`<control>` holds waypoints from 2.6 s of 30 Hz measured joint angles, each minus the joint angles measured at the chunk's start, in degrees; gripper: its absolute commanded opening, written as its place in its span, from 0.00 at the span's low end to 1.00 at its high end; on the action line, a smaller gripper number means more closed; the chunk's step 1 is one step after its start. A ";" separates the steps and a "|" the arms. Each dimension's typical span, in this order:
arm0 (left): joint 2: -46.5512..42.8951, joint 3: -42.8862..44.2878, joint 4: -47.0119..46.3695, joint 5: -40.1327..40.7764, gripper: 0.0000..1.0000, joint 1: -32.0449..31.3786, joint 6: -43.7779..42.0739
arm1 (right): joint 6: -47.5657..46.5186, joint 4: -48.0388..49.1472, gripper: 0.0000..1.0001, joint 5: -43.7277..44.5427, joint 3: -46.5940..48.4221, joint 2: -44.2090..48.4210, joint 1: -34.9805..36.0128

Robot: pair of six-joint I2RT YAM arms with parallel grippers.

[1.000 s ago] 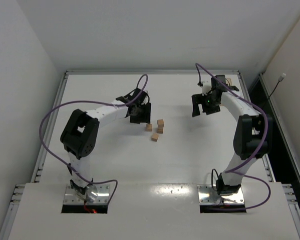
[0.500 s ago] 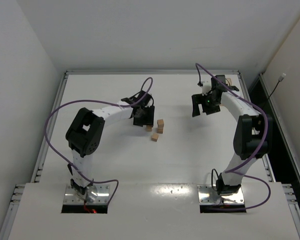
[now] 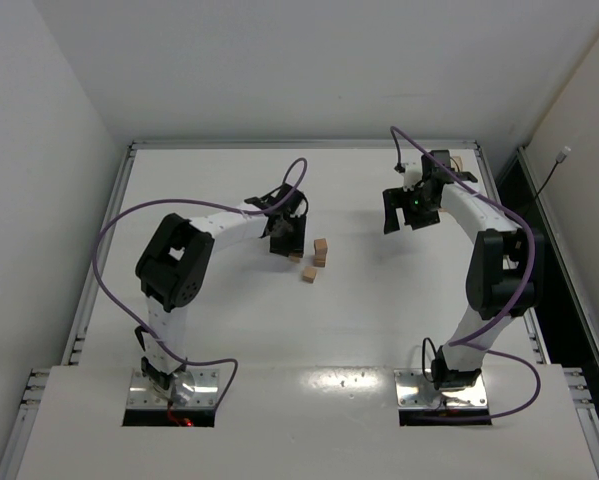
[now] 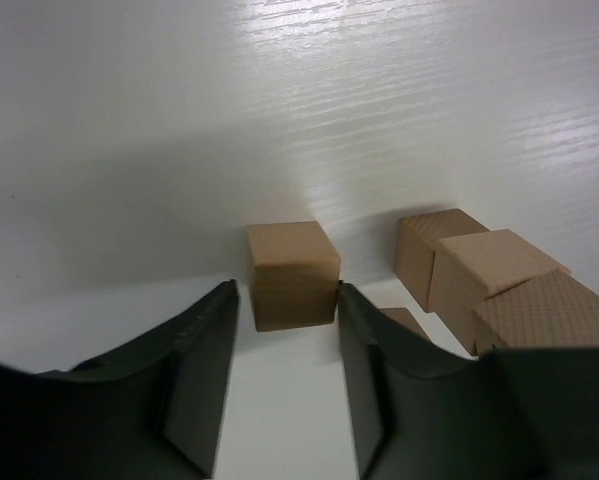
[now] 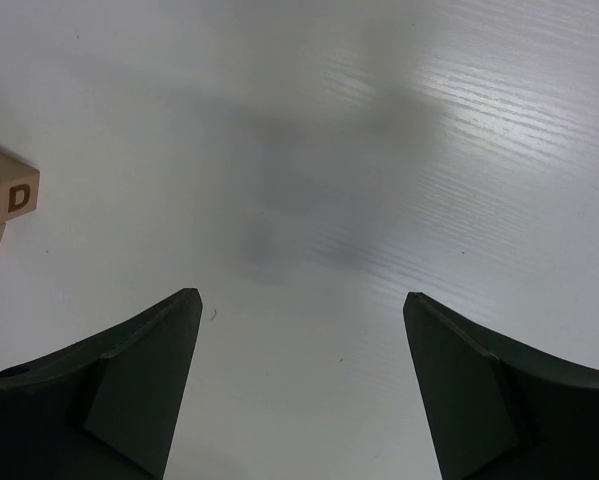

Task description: Build the wood block tower

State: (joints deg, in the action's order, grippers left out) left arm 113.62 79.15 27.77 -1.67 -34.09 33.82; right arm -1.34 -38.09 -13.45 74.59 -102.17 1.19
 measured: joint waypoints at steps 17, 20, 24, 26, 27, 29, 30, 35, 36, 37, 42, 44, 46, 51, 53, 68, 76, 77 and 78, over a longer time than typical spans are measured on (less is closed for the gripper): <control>-3.82 3.26 3.32 2.97 0.00 -0.02 -12.39 | 0.00 0.00 0.80 -0.13 0.00 0.00 0.00; -4.00 11.54 6.40 0.76 0.00 -0.02 -19.43 | 0.00 0.00 0.80 -0.28 0.00 0.00 0.00; -5.03 20.70 10.03 -4.28 0.00 -0.02 -27.04 | 0.00 0.00 0.80 -0.50 0.00 0.00 0.00; -5.31 23.91 12.28 -6.88 0.00 -0.02 -30.10 | -0.15 0.02 0.80 -0.59 0.00 0.00 0.00; -5.31 24.79 13.92 -8.24 0.00 -0.02 -31.54 | -0.20 0.00 0.80 -0.61 0.00 0.00 0.00; -5.31 27.23 16.76 -11.19 0.00 0.02 -34.38 | -0.20 0.00 0.80 -0.66 0.00 0.00 0.00; -5.31 28.04 18.25 -13.31 0.00 0.17 -35.98 | -0.20 0.00 0.80 -0.66 0.00 0.02 0.00; -5.20 31.47 24.76 -19.78 0.00 0.83 -42.10 | -0.22 0.00 0.80 -0.68 -0.02 0.11 0.02; -4.94 32.65 26.08 -20.35 0.00 0.94 -42.97 | -0.22 0.00 0.80 -0.68 -0.02 0.13 0.02; -4.35 34.60 27.74 -21.07 0.00 1.03 -44.02 | -0.22 0.00 0.80 -0.68 -0.02 0.13 0.02; -0.59 40.52 32.04 -23.15 0.00 1.09 -47.43 | -0.22 0.00 0.80 -0.68 -0.02 0.13 0.02; 0.70 40.59 33.86 -23.47 0.00 0.96 -48.30 | -0.22 0.00 0.80 -0.70 -0.02 0.13 0.02; 2.19 40.59 35.26 -23.54 0.00 0.66 -48.85 | -0.22 0.00 0.80 -0.70 -0.02 0.13 0.02; 5.05 40.61 37.79 -23.39 0.00 -0.24 -49.86 | -0.22 0.00 0.80 -0.70 -0.02 0.13 0.02; 5.31 40.59 38.27 -23.39 0.00 -0.55 -49.92 | -0.22 0.00 0.80 -0.70 -0.02 0.13 0.02; 7.41 41.77 39.12 -20.48 0.00 -5.42 -50.21 | -0.22 0.00 0.80 -0.68 -0.02 0.13 0.02; 7.74 42.25 39.15 -18.03 0.00 -5.95 -50.27 | -0.22 0.00 0.80 -0.68 -0.02 0.13 0.02; 8.04 42.58 39.15 -17.90 0.00 -5.95 -50.27 | -0.22 0.00 0.80 -0.68 -0.02 0.13 0.02; 8.39 42.84 39.08 -17.77 0.00 -5.95 -50.27 | -0.22 0.00 0.80 -0.68 -0.02 0.13 0.02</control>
State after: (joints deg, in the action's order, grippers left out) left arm 122.02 121.99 66.85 -19.44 -40.03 -16.45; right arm -1.56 -38.09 -14.13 74.56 -102.04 1.21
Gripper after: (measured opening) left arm 0.314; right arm 0.796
